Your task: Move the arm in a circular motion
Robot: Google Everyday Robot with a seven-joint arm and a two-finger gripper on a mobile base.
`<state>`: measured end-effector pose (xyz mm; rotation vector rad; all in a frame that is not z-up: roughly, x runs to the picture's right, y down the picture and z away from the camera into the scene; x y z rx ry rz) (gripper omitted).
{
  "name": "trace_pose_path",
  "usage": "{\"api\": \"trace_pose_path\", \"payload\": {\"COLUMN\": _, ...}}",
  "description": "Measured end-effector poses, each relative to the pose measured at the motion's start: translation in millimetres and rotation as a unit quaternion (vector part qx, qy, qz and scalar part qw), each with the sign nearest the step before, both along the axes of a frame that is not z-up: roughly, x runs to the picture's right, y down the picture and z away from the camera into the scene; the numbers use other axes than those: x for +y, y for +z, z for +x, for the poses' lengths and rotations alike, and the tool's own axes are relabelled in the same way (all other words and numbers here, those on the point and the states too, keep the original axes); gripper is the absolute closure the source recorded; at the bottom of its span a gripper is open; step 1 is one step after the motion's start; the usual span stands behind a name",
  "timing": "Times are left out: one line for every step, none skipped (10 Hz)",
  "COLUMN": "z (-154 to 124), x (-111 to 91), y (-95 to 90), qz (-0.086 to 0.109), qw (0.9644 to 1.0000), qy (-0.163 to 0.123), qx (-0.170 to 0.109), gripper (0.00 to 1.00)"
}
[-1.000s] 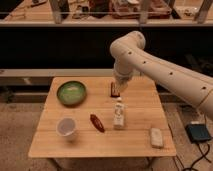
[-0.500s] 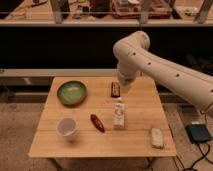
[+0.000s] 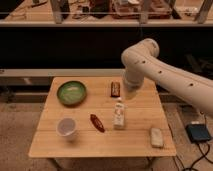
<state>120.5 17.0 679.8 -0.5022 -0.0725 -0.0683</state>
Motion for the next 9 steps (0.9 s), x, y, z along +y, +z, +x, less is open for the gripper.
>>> {"api": "trace_pose_path", "payload": {"z": 4.1, "x": 0.5, "y": 0.2, "qz": 0.0, "qw": 0.9999, "qy": -0.016, "qx": 0.005, "gripper": 0.59}}
{"api": "trace_pose_path", "payload": {"z": 2.3, "x": 5.6, "y": 1.5, "qz": -0.003, "qw": 0.9997, "qy": -0.02, "qx": 0.017, "gripper": 0.59}}
{"api": "trace_pose_path", "payload": {"z": 7.2, "x": 7.8, "y": 1.2, "qz": -0.004, "qw": 0.9996, "qy": -0.009, "qx": 0.025, "gripper": 0.59}}
{"api": "trace_pose_path", "payload": {"z": 10.6, "x": 9.4, "y": 2.2, "qz": -0.009, "qw": 0.9996, "qy": 0.004, "qx": 0.026, "gripper": 0.59}}
{"api": "trace_pose_path", "payload": {"z": 9.6, "x": 13.7, "y": -1.6, "qz": -0.014, "qw": 0.9997, "qy": -0.008, "qx": 0.016, "gripper": 0.59}}
{"api": "trace_pose_path", "payload": {"z": 8.1, "x": 22.1, "y": -12.1, "qz": -0.021, "qw": 0.9985, "qy": -0.047, "qx": 0.018, "gripper": 0.59}}
{"api": "trace_pose_path", "payload": {"z": 7.3, "x": 28.3, "y": -17.8, "qz": -0.019, "qw": 0.9966, "qy": -0.077, "qx": 0.024, "gripper": 0.59}}
{"api": "trace_pose_path", "payload": {"z": 4.8, "x": 37.0, "y": -16.8, "qz": -0.011, "qw": 0.9951, "qy": -0.095, "qx": 0.026, "gripper": 0.59}}
{"api": "trace_pose_path", "payload": {"z": 1.2, "x": 40.7, "y": -15.4, "qz": -0.004, "qw": 0.9958, "qy": -0.088, "qx": 0.024, "gripper": 0.59}}
